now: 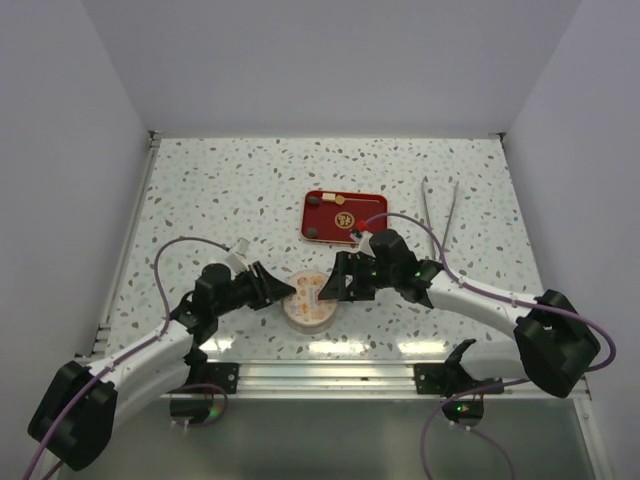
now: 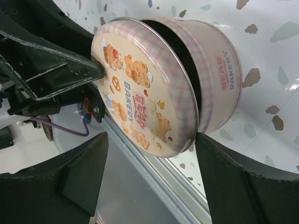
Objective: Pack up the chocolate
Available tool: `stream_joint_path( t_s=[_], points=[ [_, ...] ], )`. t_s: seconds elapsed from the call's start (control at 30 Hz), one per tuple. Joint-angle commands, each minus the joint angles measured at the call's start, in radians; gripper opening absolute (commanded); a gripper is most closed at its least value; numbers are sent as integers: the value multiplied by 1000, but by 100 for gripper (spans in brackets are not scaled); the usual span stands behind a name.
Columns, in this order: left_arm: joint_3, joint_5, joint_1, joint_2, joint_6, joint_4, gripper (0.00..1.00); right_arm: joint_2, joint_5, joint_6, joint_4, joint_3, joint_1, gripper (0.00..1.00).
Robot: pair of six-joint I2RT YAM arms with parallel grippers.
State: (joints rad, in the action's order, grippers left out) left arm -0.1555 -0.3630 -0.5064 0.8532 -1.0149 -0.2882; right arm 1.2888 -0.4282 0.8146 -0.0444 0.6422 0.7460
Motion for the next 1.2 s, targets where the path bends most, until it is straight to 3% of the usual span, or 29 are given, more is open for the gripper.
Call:
stream_joint_path(
  t_s=[0.0, 1.17],
  points=[
    [-30, 59, 3, -6, 58, 72, 46, -31, -37, 15, 29, 50, 6, 78],
    [-114, 150, 3, 20, 188, 196, 60, 32, -23, 5, 64, 59, 6, 78]
  ],
)
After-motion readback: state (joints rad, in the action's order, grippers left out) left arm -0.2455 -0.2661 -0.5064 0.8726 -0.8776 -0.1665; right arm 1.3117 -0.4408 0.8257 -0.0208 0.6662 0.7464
